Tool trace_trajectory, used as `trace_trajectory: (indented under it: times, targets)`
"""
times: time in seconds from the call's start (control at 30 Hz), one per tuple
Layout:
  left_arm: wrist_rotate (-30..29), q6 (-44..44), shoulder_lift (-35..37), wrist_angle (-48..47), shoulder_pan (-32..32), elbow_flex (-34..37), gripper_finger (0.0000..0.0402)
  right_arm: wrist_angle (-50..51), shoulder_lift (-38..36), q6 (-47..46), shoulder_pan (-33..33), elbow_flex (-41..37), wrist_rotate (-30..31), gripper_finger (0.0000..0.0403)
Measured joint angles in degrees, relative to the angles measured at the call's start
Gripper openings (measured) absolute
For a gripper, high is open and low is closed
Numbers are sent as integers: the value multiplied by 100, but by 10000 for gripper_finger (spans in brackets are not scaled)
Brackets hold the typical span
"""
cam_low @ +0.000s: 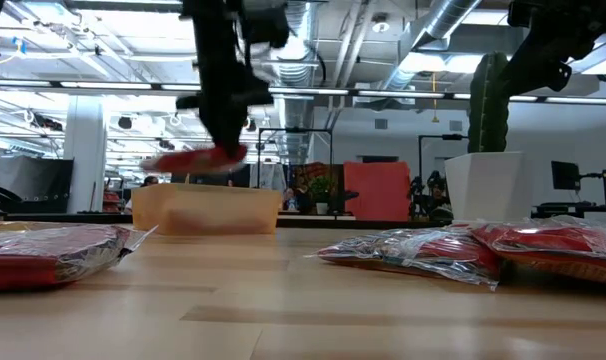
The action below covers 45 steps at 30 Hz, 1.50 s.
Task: Sort popcorn bags into baskets
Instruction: Put the red popcorn bag into the orange bin
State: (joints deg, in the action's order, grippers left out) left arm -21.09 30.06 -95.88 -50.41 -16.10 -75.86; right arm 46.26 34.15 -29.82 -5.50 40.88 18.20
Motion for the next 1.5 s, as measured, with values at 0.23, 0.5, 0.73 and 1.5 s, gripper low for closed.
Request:
trace_trajectory:
  times: [0.23, 0.5, 0.73, 1.5]
  targets:
    - [-93, 171, -172, 526, 9, 329, 1, -24, 1, -23, -4, 0, -2, 234]
    - [-6, -55, -174, 753, -96, 338, 3, -42, 2, -66, -4, 0, -7, 234]
    - [153, -384, -174, 556, -83, 342, 28, -40, 2, -38, -4, 0, -9, 234]
    - [1611, -414, -233, 2211, 558, -273, 189, 143, 0, -375, -4, -110, -1, 234]
